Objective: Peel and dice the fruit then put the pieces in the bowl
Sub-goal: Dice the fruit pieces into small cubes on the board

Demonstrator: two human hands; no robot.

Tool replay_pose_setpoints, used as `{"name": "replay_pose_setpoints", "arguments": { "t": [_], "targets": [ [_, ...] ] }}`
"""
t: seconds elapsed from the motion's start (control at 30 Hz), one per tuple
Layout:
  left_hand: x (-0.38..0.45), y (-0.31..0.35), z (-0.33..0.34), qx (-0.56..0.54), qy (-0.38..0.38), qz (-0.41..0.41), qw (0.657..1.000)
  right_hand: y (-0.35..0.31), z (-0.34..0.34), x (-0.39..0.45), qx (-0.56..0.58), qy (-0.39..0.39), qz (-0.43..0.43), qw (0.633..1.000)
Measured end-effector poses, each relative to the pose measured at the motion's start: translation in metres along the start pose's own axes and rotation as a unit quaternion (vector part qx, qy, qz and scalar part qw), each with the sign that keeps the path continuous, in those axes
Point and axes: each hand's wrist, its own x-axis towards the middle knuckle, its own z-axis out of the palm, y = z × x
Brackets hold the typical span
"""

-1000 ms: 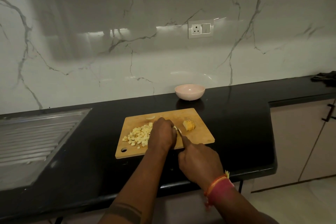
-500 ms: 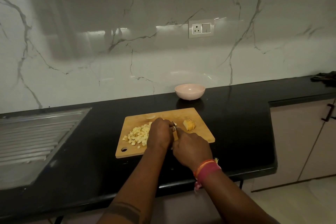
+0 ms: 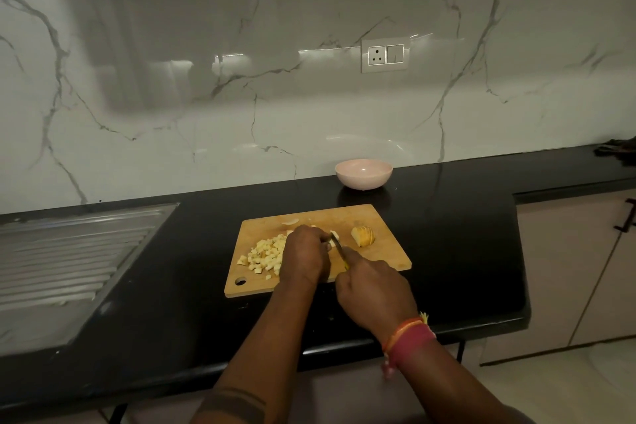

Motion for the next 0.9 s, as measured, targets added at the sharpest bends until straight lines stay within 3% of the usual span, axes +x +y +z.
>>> {"name": "replay_pose_setpoints", "arguments": {
  "t": [0.27,0.6,0.9],
  "targets": [
    [-0.001,0.004,-0.002,-0.009,-0.013,-0.006,1.0,-0.006,0.003,0.017,-0.005,-0.022,-0.003,1.0],
    [-0.001,0.002,-0.001,-0.01,0.015,-0.039,0.999,0.006,0.001,-0.013,0.011,0.017,0.009,1.0],
    [0.001,-0.001,-0.003,-0.029,0.0,-0.043,0.999,-0.009,0.005,0.011,-0.003,-0.014,-0.009,1.0]
  ]
}}
